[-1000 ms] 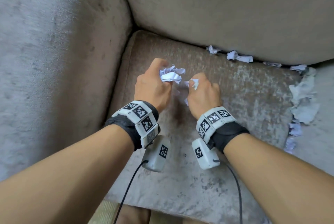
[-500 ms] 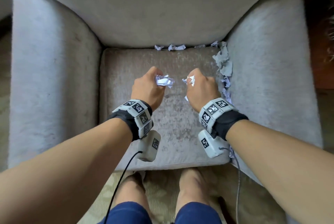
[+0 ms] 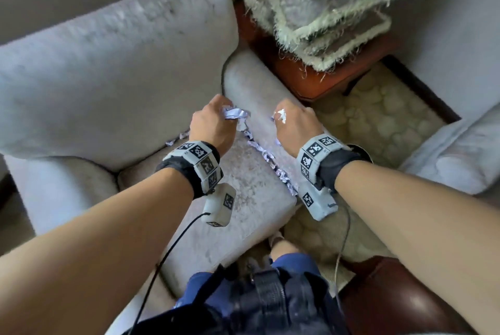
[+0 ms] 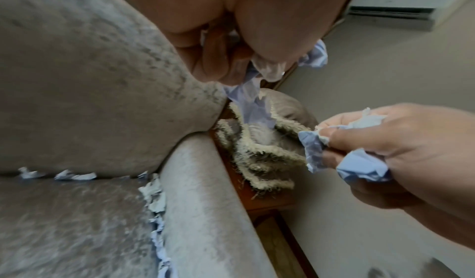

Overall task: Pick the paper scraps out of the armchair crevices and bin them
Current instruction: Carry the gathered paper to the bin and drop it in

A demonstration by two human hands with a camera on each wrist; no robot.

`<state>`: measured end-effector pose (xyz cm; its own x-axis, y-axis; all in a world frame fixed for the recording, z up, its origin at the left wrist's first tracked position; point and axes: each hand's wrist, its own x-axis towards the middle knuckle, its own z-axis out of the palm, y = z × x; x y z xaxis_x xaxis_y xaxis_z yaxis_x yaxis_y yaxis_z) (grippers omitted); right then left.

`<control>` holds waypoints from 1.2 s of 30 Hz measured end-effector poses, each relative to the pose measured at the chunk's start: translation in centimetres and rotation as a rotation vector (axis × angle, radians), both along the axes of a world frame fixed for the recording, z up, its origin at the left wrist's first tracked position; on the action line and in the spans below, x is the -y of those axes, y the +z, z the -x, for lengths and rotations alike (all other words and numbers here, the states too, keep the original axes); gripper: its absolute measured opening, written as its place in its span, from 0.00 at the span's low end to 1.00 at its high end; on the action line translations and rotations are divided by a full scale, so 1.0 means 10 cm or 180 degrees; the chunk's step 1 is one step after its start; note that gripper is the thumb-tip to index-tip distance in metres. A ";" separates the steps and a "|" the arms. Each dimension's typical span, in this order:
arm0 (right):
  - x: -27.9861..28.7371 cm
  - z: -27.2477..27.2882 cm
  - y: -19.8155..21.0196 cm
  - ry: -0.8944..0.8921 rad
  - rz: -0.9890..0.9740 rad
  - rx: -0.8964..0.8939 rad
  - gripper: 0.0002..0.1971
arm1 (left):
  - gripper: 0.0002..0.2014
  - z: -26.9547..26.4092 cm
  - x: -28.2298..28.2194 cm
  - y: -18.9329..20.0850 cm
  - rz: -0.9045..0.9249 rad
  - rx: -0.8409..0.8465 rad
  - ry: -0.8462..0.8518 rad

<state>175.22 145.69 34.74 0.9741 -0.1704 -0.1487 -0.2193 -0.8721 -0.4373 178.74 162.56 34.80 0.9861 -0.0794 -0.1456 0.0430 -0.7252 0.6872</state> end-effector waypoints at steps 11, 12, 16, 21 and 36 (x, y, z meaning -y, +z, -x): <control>1.42 0.39 0.46 -0.0654 -0.0054 0.0268 0.06 | 0.08 0.12 1.56 0.58 0.0104 0.0326 -0.0798; 1.57 0.41 0.42 -0.0717 -0.0099 0.0240 0.04 | 0.08 0.11 1.73 0.54 0.0089 0.0300 -0.0828; 2.28 0.40 0.12 -0.0883 -0.0216 0.0139 0.05 | 0.08 0.04 2.50 0.27 -0.0060 0.0150 -0.0820; 3.25 0.36 -0.41 -0.0922 -0.0168 -0.0182 0.04 | 0.10 -0.06 3.53 -0.20 -0.0268 -0.0225 -0.0943; 5.25 0.45 -2.54 -0.1690 -0.0428 -0.0768 0.09 | 0.12 -0.15 5.59 -2.09 -0.0458 -0.1161 -0.1166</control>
